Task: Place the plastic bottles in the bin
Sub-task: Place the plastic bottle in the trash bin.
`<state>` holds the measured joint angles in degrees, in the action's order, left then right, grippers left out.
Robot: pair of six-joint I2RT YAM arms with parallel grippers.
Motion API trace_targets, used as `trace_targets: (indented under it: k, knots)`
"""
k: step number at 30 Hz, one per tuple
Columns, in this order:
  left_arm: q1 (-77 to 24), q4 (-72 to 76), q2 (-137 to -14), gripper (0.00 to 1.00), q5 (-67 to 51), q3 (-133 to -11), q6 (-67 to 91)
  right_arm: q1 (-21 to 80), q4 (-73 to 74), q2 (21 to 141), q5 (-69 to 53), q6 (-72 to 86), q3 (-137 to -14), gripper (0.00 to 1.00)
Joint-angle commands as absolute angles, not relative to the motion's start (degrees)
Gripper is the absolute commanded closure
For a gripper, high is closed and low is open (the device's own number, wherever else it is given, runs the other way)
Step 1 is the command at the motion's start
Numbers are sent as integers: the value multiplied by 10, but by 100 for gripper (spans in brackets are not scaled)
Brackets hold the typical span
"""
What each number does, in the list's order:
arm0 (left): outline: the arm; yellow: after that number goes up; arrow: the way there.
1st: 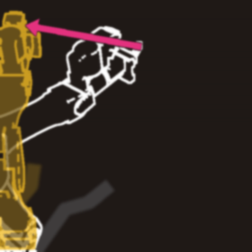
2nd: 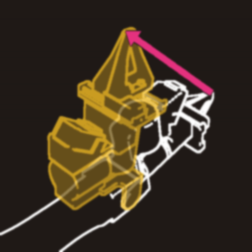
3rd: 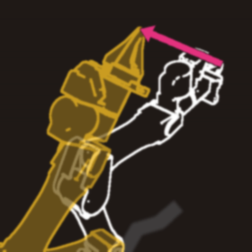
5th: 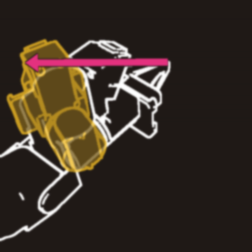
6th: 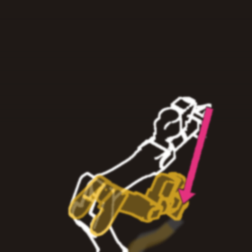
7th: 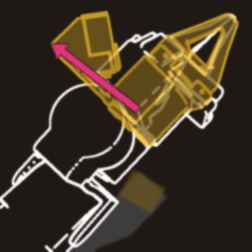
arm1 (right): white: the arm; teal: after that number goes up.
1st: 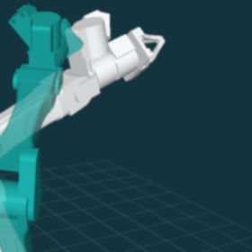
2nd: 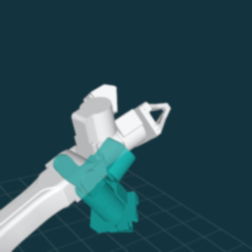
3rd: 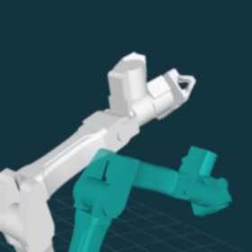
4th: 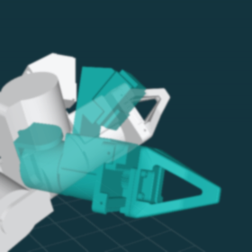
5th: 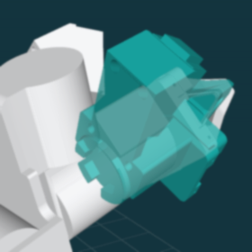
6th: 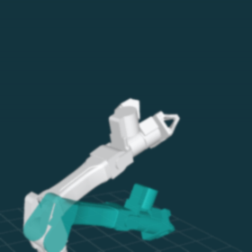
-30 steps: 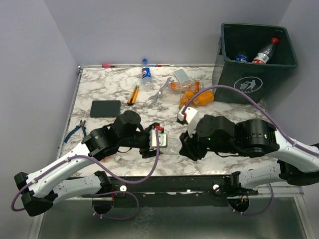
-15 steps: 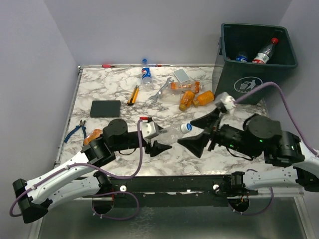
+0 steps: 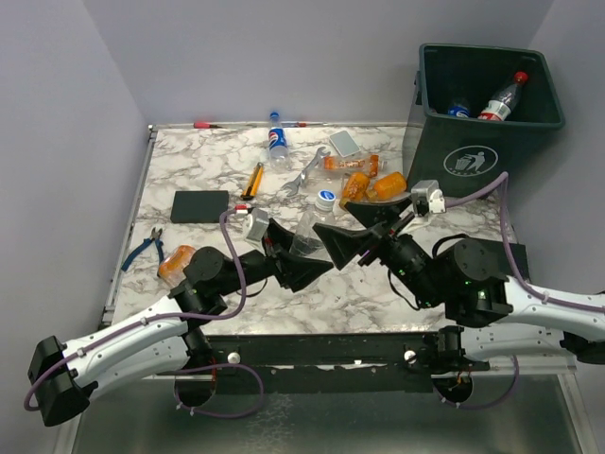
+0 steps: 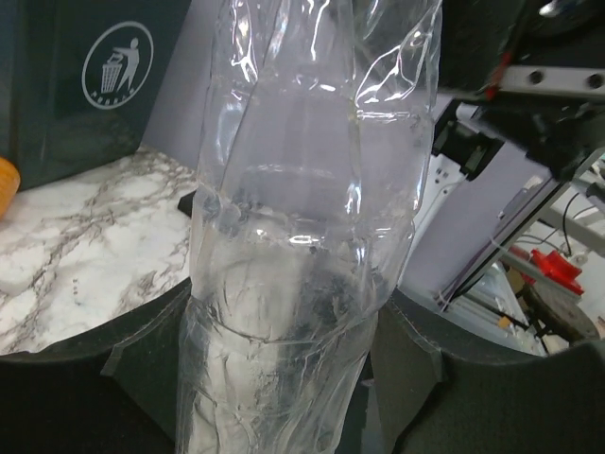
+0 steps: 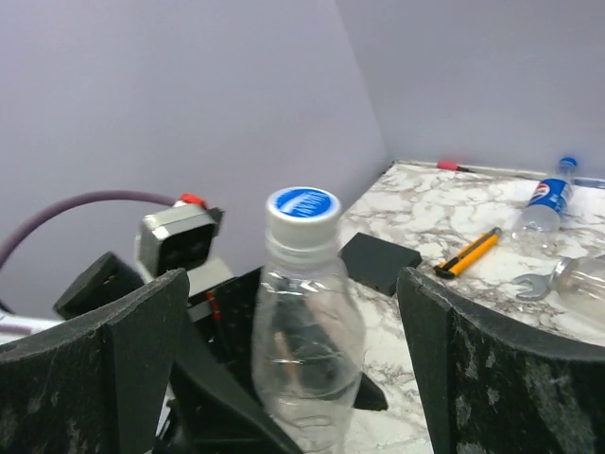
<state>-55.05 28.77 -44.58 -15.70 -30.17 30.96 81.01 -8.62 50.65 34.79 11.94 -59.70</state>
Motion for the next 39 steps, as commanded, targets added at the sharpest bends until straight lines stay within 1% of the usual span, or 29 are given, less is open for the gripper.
trace_targets:
  k: [1, 5, 10, 14, 16, 20, 25, 27, 32, 34, 35, 36, 37, 38, 39]
  knots:
    - [-554, 337, -416, 100, -130, -286, 332, 812, -185, 517, 456, 111, -589, 6]
    - [-554, 337, -408, 100, -136, -279, 333, 812, -210, 534, 441, 96, -598, 8]
    - [-555, 337, -415, 100, -146, -284, 329, 811, -197, 567, 417, 92, -631, 16]
    - [-555, 337, -421, 100, -155, -291, 325, 806, -124, 603, 410, 113, -683, 22]
    - [-556, 337, -421, 100, -155, -293, 323, 800, -90, 617, 406, 132, -702, 27]
    - [-555, 337, -420, 100, -153, -294, 322, 782, -44, 620, 393, 174, -715, 40]
    - [-557, 337, -413, 100, -150, -291, 320, 768, 11, 632, 361, 212, -731, 43]
    - [-556, 336, -410, 100, -149, -290, 318, 765, 24, 636, 351, 219, -733, 45]
    - [-556, 333, -408, 100, -149, -292, 315, 755, 41, 644, 331, 241, -734, 61]
    - [-557, 330, -407, 100, -149, -292, 311, 752, 41, 645, 322, 245, -732, 71]
    - [-556, 325, -406, 95, -147, -293, 307, 752, 42, 644, 320, 247, -731, 82]
    - [-556, 319, -403, 88, -145, -295, 301, 751, 43, 644, 321, 251, -730, 95]
    - [-557, 311, -400, 80, -140, -296, 295, 751, 44, 643, 325, 252, -730, 99]
    - [-556, 302, -397, 69, -136, -299, 289, 750, 46, 641, 325, 252, -730, 100]
    - [-556, 291, -393, 55, -133, -301, 280, 750, 46, 639, 327, 250, -730, 100]
